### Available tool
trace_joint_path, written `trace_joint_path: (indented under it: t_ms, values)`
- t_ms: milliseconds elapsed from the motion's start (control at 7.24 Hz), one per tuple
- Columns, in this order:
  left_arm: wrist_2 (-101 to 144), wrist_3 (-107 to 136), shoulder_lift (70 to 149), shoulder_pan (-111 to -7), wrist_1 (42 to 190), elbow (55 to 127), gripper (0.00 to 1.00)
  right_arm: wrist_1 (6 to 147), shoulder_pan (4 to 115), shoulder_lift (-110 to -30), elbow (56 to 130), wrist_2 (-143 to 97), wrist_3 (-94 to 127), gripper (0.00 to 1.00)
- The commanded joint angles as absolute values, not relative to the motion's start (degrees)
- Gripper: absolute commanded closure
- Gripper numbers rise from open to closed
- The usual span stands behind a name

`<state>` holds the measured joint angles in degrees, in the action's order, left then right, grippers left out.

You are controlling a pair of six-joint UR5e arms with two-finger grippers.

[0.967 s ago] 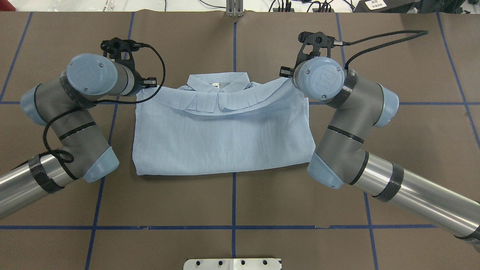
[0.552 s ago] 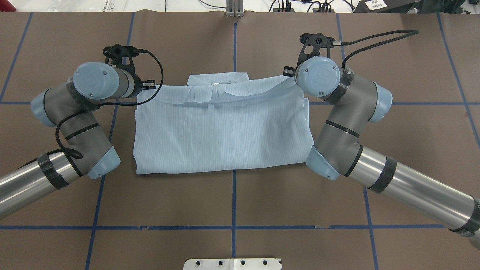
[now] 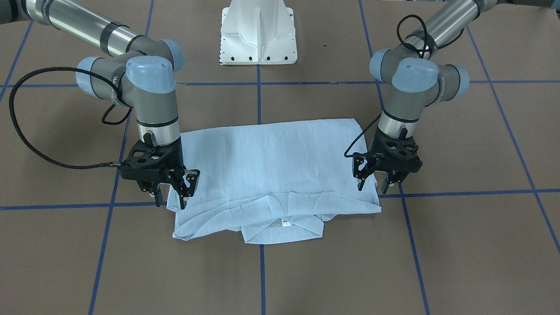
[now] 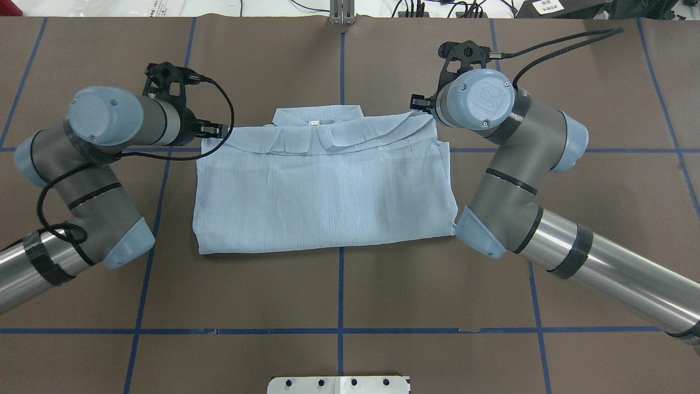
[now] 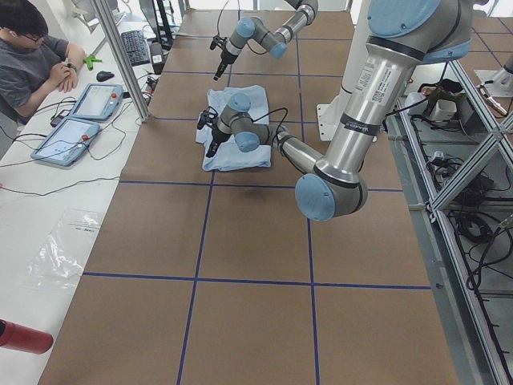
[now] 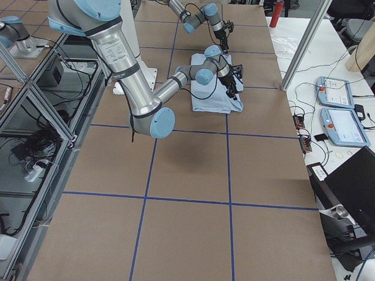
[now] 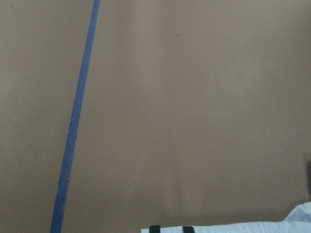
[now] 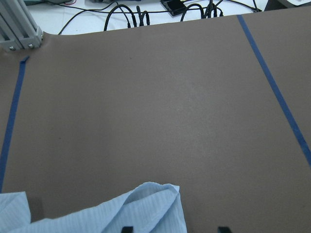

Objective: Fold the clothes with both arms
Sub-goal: 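Lay the hem down near the collar and open both grippers, then move the left gripper to the folded shirt's side edge while the right gripper holds back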

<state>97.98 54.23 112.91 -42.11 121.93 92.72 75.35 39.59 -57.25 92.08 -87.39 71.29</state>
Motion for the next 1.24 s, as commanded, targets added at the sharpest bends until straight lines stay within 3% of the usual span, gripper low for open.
trace_joint_path:
  t_ms: [0, 414, 829, 1105]
  values:
    - [100.2, 60.1, 106.6, -39.3, 122.3, 100.9, 0.0, 75.7, 39.9, -61.8, 98.2, -88.9, 70.1, 0.0]
    - [93.9, 70.5, 98.6, -27.1, 126.1, 105.6, 0.03, 75.6, 39.7, -61.8, 98.4, -88.9, 70.0, 0.0]
    - [92.5, 72.1, 98.5, -24.5, 126.0, 104.5, 0.24, 75.5, 39.7, -61.9, 98.3, -88.9, 70.0, 0.0]
    - [92.6, 72.1, 98.5, -24.3, 126.0, 104.9, 0.5, 75.5, 39.7, -61.9, 98.3, -88.9, 70.0, 0.0]
